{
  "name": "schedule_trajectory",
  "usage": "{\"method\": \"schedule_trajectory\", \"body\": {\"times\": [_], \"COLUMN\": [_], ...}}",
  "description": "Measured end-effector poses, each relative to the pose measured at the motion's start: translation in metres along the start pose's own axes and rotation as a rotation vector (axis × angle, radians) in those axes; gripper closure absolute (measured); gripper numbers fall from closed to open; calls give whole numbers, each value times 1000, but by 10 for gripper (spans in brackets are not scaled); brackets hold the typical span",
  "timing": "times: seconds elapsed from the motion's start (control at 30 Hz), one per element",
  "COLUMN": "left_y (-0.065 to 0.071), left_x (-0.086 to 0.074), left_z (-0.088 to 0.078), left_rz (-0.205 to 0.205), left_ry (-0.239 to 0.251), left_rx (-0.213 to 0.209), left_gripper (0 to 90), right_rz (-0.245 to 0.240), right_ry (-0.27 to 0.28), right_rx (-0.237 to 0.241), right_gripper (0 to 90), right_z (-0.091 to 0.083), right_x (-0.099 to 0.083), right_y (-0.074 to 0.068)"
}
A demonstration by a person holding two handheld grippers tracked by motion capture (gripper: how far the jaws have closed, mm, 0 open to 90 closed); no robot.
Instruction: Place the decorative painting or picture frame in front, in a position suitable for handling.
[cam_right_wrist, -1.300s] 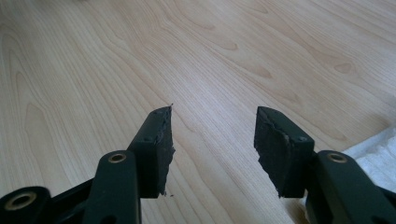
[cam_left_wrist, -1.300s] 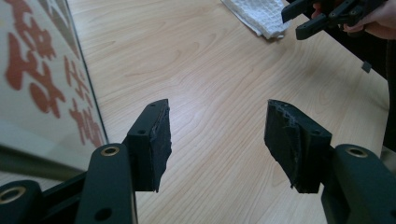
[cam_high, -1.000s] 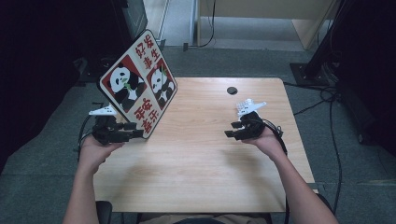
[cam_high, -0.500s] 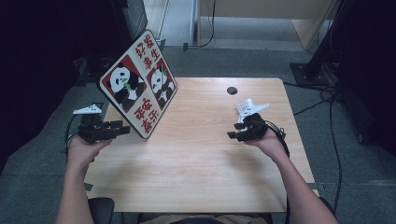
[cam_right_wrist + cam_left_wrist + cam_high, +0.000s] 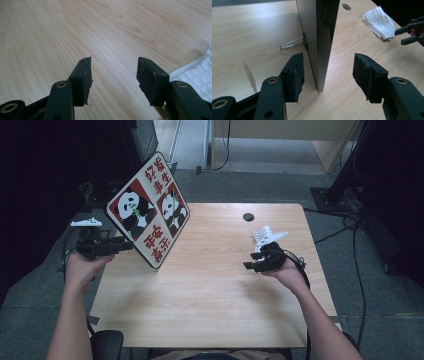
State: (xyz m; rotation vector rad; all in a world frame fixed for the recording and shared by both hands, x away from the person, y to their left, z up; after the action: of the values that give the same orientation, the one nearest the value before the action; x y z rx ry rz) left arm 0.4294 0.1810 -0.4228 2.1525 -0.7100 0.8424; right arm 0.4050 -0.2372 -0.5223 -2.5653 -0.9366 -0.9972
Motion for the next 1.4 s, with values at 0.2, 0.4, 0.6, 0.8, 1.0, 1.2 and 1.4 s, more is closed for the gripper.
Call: {"method": "schedule_trajectory", "body": {"times": [0.2,0.4,0.6,0.8,1.0,1.2,1.4], "left_y": [-1,-3,-3,-1,-5,-7,-15], "left_x": [22,37,51,67,82,101,116], "left_z": [-6,-11,-14,-18,-18,-15,-7], "left_rz": [-7,-31,-26,0,-7,2,-6], "left_ry": [10,5,-9,-24,-45,-62,-92], "left_rx": [4,10,15,22,32,39,41], "left_gripper": [422,449,492,472,472,480,485], "right_rz": [5,-3,-4,-5,-16,-18,-17], "right_ry": [-2,-9,-12,-19,-19,-22,-17], "right_rx": [2,3,3,-2,3,-6,-4], "right_gripper": [461,461,459,457,456,456,457], "right_z": [0,1,1,2,3,3,3], "right_x": [-1,-2,-2,-3,-3,-3,-3], "right_y": [0,0,-1,0,-2,-1,-1]}}
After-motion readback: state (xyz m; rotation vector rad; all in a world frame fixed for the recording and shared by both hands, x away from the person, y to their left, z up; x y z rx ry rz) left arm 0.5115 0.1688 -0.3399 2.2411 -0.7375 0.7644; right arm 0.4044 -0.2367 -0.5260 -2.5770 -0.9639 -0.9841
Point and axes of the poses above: each handheld gripper's, and its own axes: z roughly forward along the jaws, x roughly out of its top, y roughly to its right, the point moved 10 cm from there along z, roughly forward along the jaws, and after that the axes turned 12 degrees about -x, right-handed, at the moved point
